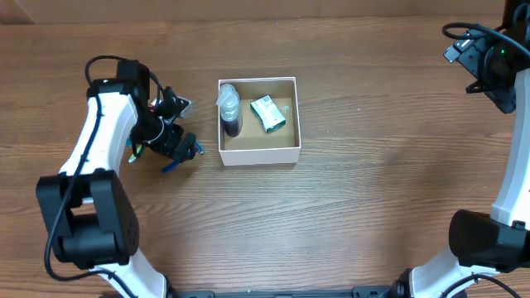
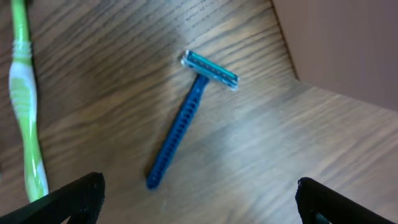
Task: Pack container
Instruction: 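Move the left gripper to the blue razor and grasp its handle, then lift the razor with the left gripper and lower it into the box, then release the razor and move the left gripper toward the toothpaste and toothbrush, then lower the left gripper onto the green toothbrush handle and grasp it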
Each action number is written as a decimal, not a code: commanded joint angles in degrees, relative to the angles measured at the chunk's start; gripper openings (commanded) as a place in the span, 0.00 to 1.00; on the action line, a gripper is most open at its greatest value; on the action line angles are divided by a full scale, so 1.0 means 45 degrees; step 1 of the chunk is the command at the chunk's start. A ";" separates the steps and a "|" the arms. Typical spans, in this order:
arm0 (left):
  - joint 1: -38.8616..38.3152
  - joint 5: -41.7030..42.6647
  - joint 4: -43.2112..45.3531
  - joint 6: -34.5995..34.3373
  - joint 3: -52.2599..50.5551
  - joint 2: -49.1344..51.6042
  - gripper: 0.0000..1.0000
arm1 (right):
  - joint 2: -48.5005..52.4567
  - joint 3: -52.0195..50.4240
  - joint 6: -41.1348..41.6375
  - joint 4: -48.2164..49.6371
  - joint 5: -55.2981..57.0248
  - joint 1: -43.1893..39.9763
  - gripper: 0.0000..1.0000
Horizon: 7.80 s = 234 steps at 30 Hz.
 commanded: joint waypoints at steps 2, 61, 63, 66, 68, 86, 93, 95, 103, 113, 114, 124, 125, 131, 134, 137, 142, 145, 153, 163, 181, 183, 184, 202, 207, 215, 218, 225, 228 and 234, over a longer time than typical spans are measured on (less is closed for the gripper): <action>0.0068 -0.0029 0.0937 0.0787 0.0219 0.0952 0.97 | -0.0160 0.0078 0.0058 0.0044 0.0097 -0.0024 1.00; -0.0253 -0.0758 0.3823 0.1885 -0.2307 0.1273 0.84 | -0.0160 0.0078 0.0063 0.0049 0.0097 -0.0024 1.00; -0.0253 -0.0758 0.4148 0.1880 -0.2584 0.1273 0.80 | -0.0160 0.0078 0.0058 0.0049 0.0097 -0.0024 1.00; -0.0262 -0.0748 0.4454 0.1860 -0.2701 0.1273 0.63 | -0.0160 0.0078 0.0058 0.0049 0.0097 -0.0024 1.00; -0.0262 -0.0719 0.4619 0.1617 -0.2701 0.1273 0.37 | -0.0160 0.0078 0.0058 0.0049 0.0097 -0.0024 1.00; -0.0262 -0.0316 0.4318 -0.5192 -0.2594 0.1273 0.04 | -0.0160 0.0078 0.0058 0.0049 0.0097 -0.0024 1.00; -0.0257 -0.0418 0.3716 -0.5192 -0.1846 0.1273 0.04 | -0.0160 0.0078 0.0058 0.0049 0.0097 -0.0024 1.00; -0.0248 -0.0423 0.3361 -0.5294 -0.1394 0.1273 0.04 | -0.0160 0.0078 0.0058 0.0049 0.0097 -0.0024 1.00; 0.0350 -0.0617 0.0291 -0.6377 0.3191 0.1268 0.04 | -0.0160 0.0078 0.0058 0.0049 0.0097 -0.0024 1.00; 0.0214 0.0816 -0.4226 -0.6649 1.1628 0.1268 0.04 | -0.0160 0.0078 0.0058 0.0049 0.0097 -0.0024 1.00; 0.0087 0.1190 -0.4556 -0.6645 1.2182 0.1268 0.04 | -0.0160 0.0078 0.0058 0.0049 0.0097 -0.0024 1.00; -0.3832 0.1685 -0.5950 -0.1520 1.3109 0.1180 0.04 | -0.0160 0.0078 0.0063 0.0058 0.0097 -0.0024 1.00; -0.4260 0.1457 -0.5931 -0.0913 1.3104 0.1195 0.04 | -0.0160 0.0078 0.0058 0.0058 0.0097 -0.0024 1.00; -0.5892 0.0967 -0.5581 0.2803 1.2055 0.1258 0.04 | -0.0160 0.0078 0.0058 0.0083 0.0097 -0.0024 1.00; -0.6183 0.0957 -0.4974 0.3997 1.0894 0.1273 0.04 | -0.0160 0.0078 0.0058 0.0083 0.0097 -0.0024 1.00; -0.6407 0.0962 -0.3852 0.4959 0.9248 0.1273 0.04 | -0.0160 0.0078 0.0058 0.0083 0.0097 -0.0024 1.00; -0.6868 0.0947 -0.2191 0.6630 0.7150 0.1273 0.04 | -0.0160 0.0078 0.0063 0.0083 0.0097 -0.0024 1.00; -0.7208 0.0437 -0.1093 0.7174 0.6110 0.1273 0.04 | -0.0160 0.0078 0.0058 0.0083 0.0097 -0.0024 1.00; -0.7261 -0.0083 0.1622 0.7155 0.3288 0.1277 0.04 | -0.0160 0.0078 0.0063 0.0083 0.0097 -0.0024 1.00; -0.7257 -0.0068 0.3905 0.7101 0.1370 0.1277 0.14 | -0.0160 0.0078 0.0058 0.0083 0.0097 -0.0024 1.00; -0.7121 -0.2268 0.1564 -0.0340 0.8971 0.0083 0.70 | -0.0160 0.0078 0.0058 0.0083 0.0097 -0.0024 1.00; -0.6878 -0.3128 0.0801 -0.1545 1.0127 -0.0083 0.78 | -0.0160 0.0078 0.0063 0.0083 0.0097 -0.0024 1.00; -0.6635 -0.3570 0.0306 -0.1928 1.0603 -0.0155 0.79 | -0.0160 0.0078 0.0058 0.0083 0.0097 -0.0024 1.00; 0.1447 -0.1948 -0.0539 -0.3910 0.3993 -0.0010 0.86 | -0.0160 0.0078 0.0063 0.0083 0.0097 -0.0024 1.00; 0.1214 -0.1953 0.1826 -0.2754 0.0865 -0.0010 0.88 | -0.0160 0.0078 0.0058 0.0083 0.0097 -0.0024 1.00; 0.1151 -0.1457 0.5503 -0.0797 -0.2186 -0.0005 0.93 | -0.0160 0.0078 0.0058 0.0083 0.0097 -0.0024 1.00; 0.1151 -0.0593 0.6455 0.0185 -0.2837 -0.0005 0.91 | -0.0160 0.0078 0.0063 0.0087 0.0097 -0.0024 1.00; 0.1151 -0.0262 0.7339 0.0631 -0.3036 0.0029 0.88 | -0.0160 0.0078 0.0058 0.0083 0.0097 -0.0024 1.00; 0.1151 -0.0262 0.7626 0.0651 -0.3036 0.0199 0.88 | -0.0160 0.0078 0.0058 0.0083 0.0097 -0.0024 1.00; 0.1146 -0.0146 0.8019 0.0593 -0.3031 0.1185 0.84 | -0.0160 0.0078 0.0058 0.0083 0.0097 -0.0024 1.00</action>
